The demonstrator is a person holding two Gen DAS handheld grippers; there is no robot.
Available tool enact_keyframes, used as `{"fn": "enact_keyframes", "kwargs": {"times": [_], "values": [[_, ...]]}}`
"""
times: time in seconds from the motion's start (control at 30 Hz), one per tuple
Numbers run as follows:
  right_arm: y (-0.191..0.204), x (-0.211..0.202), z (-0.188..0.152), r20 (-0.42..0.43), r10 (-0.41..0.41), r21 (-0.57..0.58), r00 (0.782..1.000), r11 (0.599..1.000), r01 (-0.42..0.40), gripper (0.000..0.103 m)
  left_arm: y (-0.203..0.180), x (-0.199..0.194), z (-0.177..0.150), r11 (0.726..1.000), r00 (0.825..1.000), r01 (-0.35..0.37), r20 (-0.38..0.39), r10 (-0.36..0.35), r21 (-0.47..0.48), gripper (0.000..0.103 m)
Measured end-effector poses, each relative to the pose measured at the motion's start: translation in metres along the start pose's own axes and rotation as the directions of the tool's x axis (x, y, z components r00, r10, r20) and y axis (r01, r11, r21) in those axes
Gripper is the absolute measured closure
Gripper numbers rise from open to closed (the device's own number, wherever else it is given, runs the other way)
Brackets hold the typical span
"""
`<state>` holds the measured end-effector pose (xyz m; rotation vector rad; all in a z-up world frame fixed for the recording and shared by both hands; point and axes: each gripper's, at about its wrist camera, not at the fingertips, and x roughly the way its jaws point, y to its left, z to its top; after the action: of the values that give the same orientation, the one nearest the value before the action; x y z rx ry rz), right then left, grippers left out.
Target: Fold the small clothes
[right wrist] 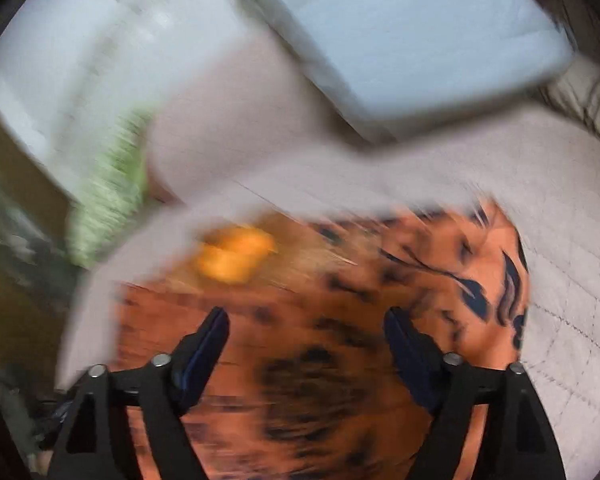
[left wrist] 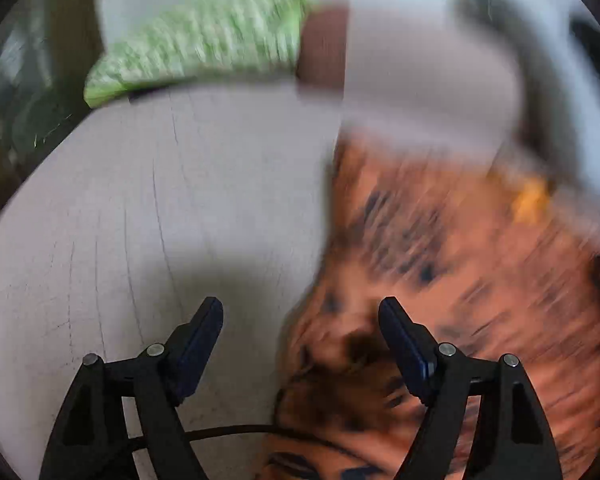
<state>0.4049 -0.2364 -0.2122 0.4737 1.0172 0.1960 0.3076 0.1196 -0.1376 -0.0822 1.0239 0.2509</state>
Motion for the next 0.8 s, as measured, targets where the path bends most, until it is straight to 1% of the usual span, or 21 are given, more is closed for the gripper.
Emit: {"fn": "enact_keyframes", "kwargs": {"times": [0.03,0.07,0.1,0.17,0.23,0.3,0.37,0.4,0.43,0.5,0.57,0.6,0.63,0.7,0.77,0.8], "values": [[0.001,-0.010,-0.002,0.069,0.015,0.024,0.997,1.000,-0.017,0.023,0.008,0.004,-0.003,0.997,0.999,0.038,0.000,-0.038,-0.060,0.019],[0.010,-0.023,-0.005,0.095,-0.001,0.034,0.995,0.999,-0.003,0.024,0.019,0.001,-0.004,0.989,0.998,0.066,0.014,-0.065,-0.133,0.019],[0.020,-0.033,-0.010,0.097,-0.019,0.011,0.995,1.000,0.018,0.023,0.030,-0.003,-0.004,0.978,0.998,0.063,0.026,-0.059,-0.198,0.019],[0.042,-0.055,-0.026,0.124,-0.017,-0.082,0.992,0.996,0.027,0.023,0.048,-0.010,-0.006,0.957,0.998,0.015,0.057,0.001,-0.291,0.020],[0.054,-0.081,-0.050,0.132,-0.014,-0.145,0.991,0.989,0.033,0.023,0.056,-0.015,-0.011,0.944,0.997,0.031,0.073,-0.007,-0.328,0.020],[0.049,-0.108,-0.083,0.122,-0.019,-0.163,0.992,0.986,0.039,0.023,0.059,-0.022,-0.020,0.935,0.995,0.064,0.097,-0.032,-0.349,0.020],[0.047,-0.130,-0.119,0.100,-0.013,-0.149,0.995,0.988,0.028,0.023,0.059,-0.034,-0.032,0.935,0.991,0.090,0.122,-0.051,-0.342,0.020],[0.038,-0.147,-0.133,0.087,-0.009,-0.148,0.996,0.989,0.021,0.023,0.060,-0.041,-0.038,0.940,0.990,0.103,0.127,-0.064,-0.326,0.020],[0.034,-0.156,-0.151,0.072,-0.016,-0.155,0.997,0.988,0.027,0.023,0.058,-0.048,-0.045,0.948,0.989,0.126,0.116,-0.096,-0.293,0.020],[0.025,-0.169,-0.182,0.073,-0.051,-0.186,0.996,0.981,0.063,0.023,0.056,-0.059,-0.061,0.959,0.985,0.166,0.077,-0.152,-0.228,0.020],[0.007,-0.192,-0.209,0.068,-0.091,-0.196,0.994,0.975,0.102,0.023,0.056,-0.076,-0.089,0.969,0.982,0.187,0.035,-0.184,-0.160,0.020],[-0.002,-0.199,-0.217,0.072,-0.110,-0.188,0.991,0.975,0.122,0.023,0.058,-0.083,-0.103,0.973,0.982,0.187,0.026,-0.185,-0.136,0.020],[-0.013,-0.205,-0.223,0.077,-0.129,-0.165,0.989,0.976,0.140,0.023,0.060,-0.093,-0.123,0.977,0.983,0.181,0.020,-0.180,-0.110,0.020],[-0.039,-0.217,-0.235,0.089,-0.156,-0.075,0.984,0.984,0.163,0.023,0.066,-0.108,-0.157,0.983,0.987,0.159,0.007,-0.159,-0.088,0.020],[-0.060,-0.223,-0.244,0.075,-0.183,0.002,0.980,0.983,0.184,0.023,0.072,-0.112,-0.182,0.983,0.988,0.149,-0.022,-0.152,-0.105,0.020],[-0.069,-0.223,-0.249,0.052,-0.179,0.035,0.983,0.984,0.177,0.023,0.075,-0.110,-0.193,0.981,0.986,0.155,-0.045,-0.161,-0.120,0.020]]}}
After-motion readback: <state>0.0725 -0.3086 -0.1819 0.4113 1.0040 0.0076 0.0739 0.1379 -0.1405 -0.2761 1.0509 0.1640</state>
